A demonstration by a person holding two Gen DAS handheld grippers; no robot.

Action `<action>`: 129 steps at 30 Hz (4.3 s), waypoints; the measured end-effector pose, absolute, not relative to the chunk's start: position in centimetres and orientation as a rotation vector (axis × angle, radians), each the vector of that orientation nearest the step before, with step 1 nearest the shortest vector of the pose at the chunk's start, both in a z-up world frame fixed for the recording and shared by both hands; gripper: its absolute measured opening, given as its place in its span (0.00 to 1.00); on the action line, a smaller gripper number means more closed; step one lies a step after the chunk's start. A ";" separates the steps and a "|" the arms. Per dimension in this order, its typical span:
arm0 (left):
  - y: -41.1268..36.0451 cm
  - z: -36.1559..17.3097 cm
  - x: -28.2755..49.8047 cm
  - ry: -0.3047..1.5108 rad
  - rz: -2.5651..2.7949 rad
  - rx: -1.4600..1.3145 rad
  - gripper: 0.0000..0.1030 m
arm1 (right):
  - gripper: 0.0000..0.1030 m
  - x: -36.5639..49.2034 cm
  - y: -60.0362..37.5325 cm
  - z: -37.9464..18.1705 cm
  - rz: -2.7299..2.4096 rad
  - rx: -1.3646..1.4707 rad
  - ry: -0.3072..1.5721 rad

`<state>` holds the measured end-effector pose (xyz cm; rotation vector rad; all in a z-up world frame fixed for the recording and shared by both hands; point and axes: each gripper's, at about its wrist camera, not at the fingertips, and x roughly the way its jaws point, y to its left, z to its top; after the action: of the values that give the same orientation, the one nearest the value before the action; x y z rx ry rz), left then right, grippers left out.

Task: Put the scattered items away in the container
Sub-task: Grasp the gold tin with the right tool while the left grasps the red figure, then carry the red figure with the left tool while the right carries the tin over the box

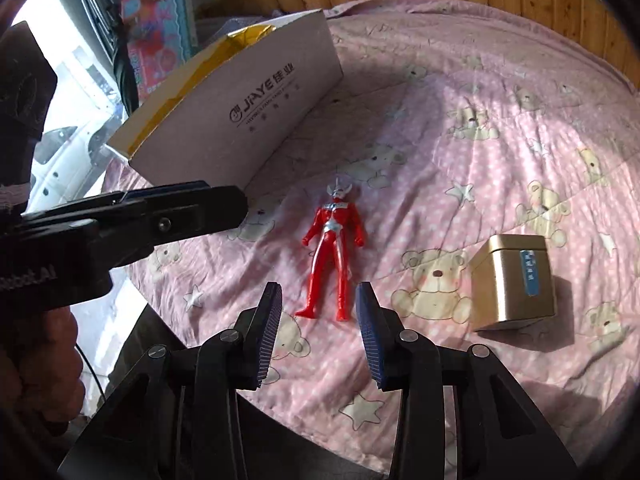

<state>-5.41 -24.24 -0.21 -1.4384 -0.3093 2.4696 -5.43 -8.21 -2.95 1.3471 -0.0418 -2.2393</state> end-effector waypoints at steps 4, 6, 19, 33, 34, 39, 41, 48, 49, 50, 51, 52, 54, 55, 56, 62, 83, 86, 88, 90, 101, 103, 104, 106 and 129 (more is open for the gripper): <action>-23.9 -1.0 -5.5 -0.294 2.457 -1.458 0.45 | 0.42 -5.1 -3.5 -1.7 -2.453 1.342 -0.020; -23.4 -1.6 -5.5 -0.275 2.440 -1.475 0.49 | 0.48 -5.4 -2.4 -2.2 -2.494 1.371 -0.011; -18.7 -8.6 -9.2 -0.126 2.365 -1.663 0.51 | 0.59 -7.4 -0.2 -4.8 -2.562 1.403 0.076; -20.3 -7.7 -8.5 -0.109 2.489 -1.502 0.27 | 0.51 -7.4 1.2 -5.5 -2.519 1.433 -0.133; -20.4 -7.4 -8.4 -0.109 2.493 -1.495 0.27 | 0.51 -7.3 1.1 -5.1 -2.521 1.426 -0.135; -20.9 -5.5 -7.8 -0.165 2.496 -1.442 0.26 | 0.51 -6.4 0.1 -3.0 -2.522 1.370 -0.123; -21.3 -4.6 -7.5 -0.193 2.498 -1.418 0.26 | 0.51 -6.0 -0.6 -2.4 -2.512 1.354 -0.117; -22.8 -1.6 -5.9 -0.242 2.523 -1.326 0.26 | 0.51 -4.6 -3.5 -0.7 -2.472 1.303 -0.089; -23.0 -1.2 -5.7 -0.241 2.530 -1.313 0.26 | 0.51 -4.4 -3.9 -0.4 -2.469 1.294 -0.083; -23.2 -0.8 -5.5 -0.244 2.531 -1.303 0.26 | 0.51 -4.3 -4.3 0.0 -2.465 1.286 -0.080; -23.5 -0.6 -5.4 -0.251 2.535 -1.296 0.26 | 0.51 -4.2 -4.7 0.3 -2.460 1.277 -0.071; -23.7 -0.3 -5.2 -0.257 2.540 -1.289 0.26 | 0.51 -4.1 -5.1 0.7 -2.458 1.267 -0.062; -24.2 0.1 -5.0 -0.273 2.540 -1.279 0.26 | 0.51 -3.9 -5.8 1.5 -2.452 1.248 -0.050; -24.6 0.3 -4.9 -0.286 2.544 -1.275 0.26 | 0.51 -3.9 -6.2 1.9 -2.449 1.238 -0.041; -24.9 0.5 -4.7 -0.298 2.546 -1.266 0.26 | 0.51 -3.8 -6.5 2.3 -2.447 1.228 -0.032; -27.2 2.9 -3.8 -0.334 2.586 -1.201 0.26 | 0.51 -3.7 -8.6 4.8 -2.425 1.165 0.009; -35.6 6.8 -4.8 -0.221 2.809 -1.168 0.26 | 0.51 -6.0 -18.6 12.0 -2.313 0.938 0.231; -36.7 7.2 -5.1 -0.202 2.830 -1.169 0.26 | 0.51 -6.6 -20.2 12.7 -2.288 0.911 0.264; -37.4 7.2 -5.4 -0.190 2.842 -1.174 0.26 | 0.51 -6.9 -21.2 13.0 -2.269 0.897 0.285; -38.1 7.3 -5.7 -0.177 2.848 -1.186 0.26 | 0.51 -7.3 -22.1 13.2 -2.251 0.887 0.305; -41.1 6.5 -7.6 -0.045 2.860 -1.288 0.26 | 0.51 -10.3 -26.0 12.6 -2.128 0.919 0.364; -41.5 6.1 -8.0 -0.029 2.849 -1.317 0.26 | 0.51 -10.9 -26.6 12.1 -2.102 0.939 0.361; -41.7 5.8 -8.3 -0.022 2.843 -1.332 0.26 | 0.51 -11.2 -27.0 11.8 -2.087 0.950 0.363; -42.0 5.4 -8.6 -0.006 2.836 -1.356 0.26 | 0.51 -11.9 -27.6 11.2 -2.064 0.975 0.357; -44.9 1.9 -14.0 0.290 2.698 -1.558 0.26 | 0.51 -18.8 -30.0 6.7 -1.951 1.220 0.240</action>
<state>-14.01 -44.89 1.86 -1.5580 0.2898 2.6977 -18.81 -30.04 6.75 1.2202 0.2396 -1.9506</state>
